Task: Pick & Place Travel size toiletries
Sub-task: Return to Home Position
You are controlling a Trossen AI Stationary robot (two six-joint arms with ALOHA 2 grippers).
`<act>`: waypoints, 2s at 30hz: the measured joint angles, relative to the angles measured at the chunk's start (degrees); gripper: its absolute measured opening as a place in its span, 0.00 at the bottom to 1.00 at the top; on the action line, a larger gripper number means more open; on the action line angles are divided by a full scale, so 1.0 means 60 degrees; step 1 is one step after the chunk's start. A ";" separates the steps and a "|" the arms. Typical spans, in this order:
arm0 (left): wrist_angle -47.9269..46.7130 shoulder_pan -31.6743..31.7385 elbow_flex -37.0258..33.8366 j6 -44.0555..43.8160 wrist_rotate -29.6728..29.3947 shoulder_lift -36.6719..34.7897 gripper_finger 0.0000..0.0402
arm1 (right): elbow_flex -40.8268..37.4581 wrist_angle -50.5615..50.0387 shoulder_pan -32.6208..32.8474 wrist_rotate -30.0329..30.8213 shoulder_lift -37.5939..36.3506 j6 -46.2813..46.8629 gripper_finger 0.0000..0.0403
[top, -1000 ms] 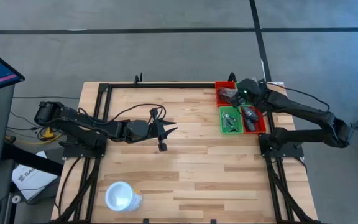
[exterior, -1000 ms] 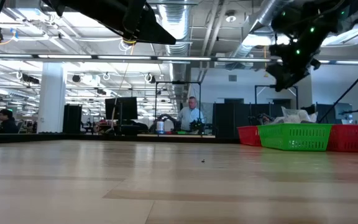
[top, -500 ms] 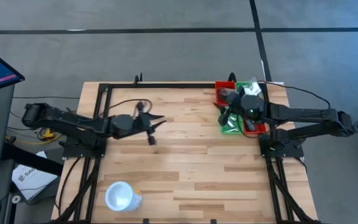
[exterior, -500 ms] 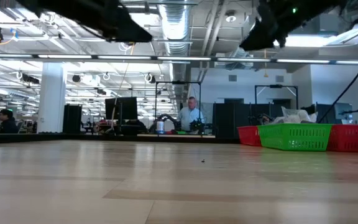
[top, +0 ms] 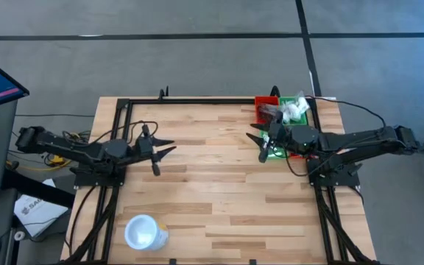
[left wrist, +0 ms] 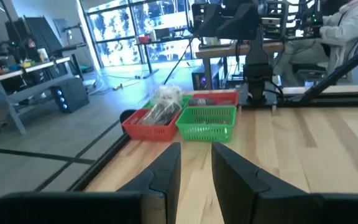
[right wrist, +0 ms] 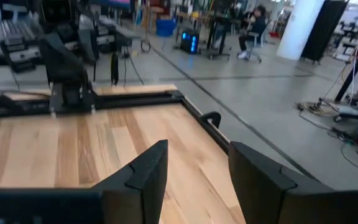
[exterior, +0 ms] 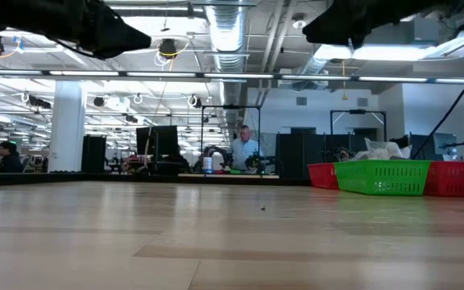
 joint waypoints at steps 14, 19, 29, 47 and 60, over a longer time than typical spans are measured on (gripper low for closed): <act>-0.0022 -0.0003 -0.1279 -0.0172 -0.0097 -0.1733 0.20 | -0.2849 0.4832 -0.0006 0.0014 -0.0002 0.0057 0.39; -0.0030 -0.0104 -0.1678 -0.0441 0.0410 -0.2342 0.20 | -0.3518 0.5343 -0.0009 -0.0011 0.0000 0.0363 0.39; -0.0024 -0.0443 -0.2509 -0.0819 0.0719 -0.3537 0.20 | -0.5085 0.8032 0.0434 -0.0055 0.0000 0.0306 0.39; -0.0010 -0.0663 -0.3056 -0.1216 0.1854 -0.3984 0.20 | -0.5476 0.8051 0.0490 -0.0020 0.0004 0.0364 0.39; -0.0008 -0.0659 -0.3060 -0.1008 0.1965 -0.4409 0.20 | -0.6128 0.9255 0.0582 -0.0055 0.0066 0.0346 0.39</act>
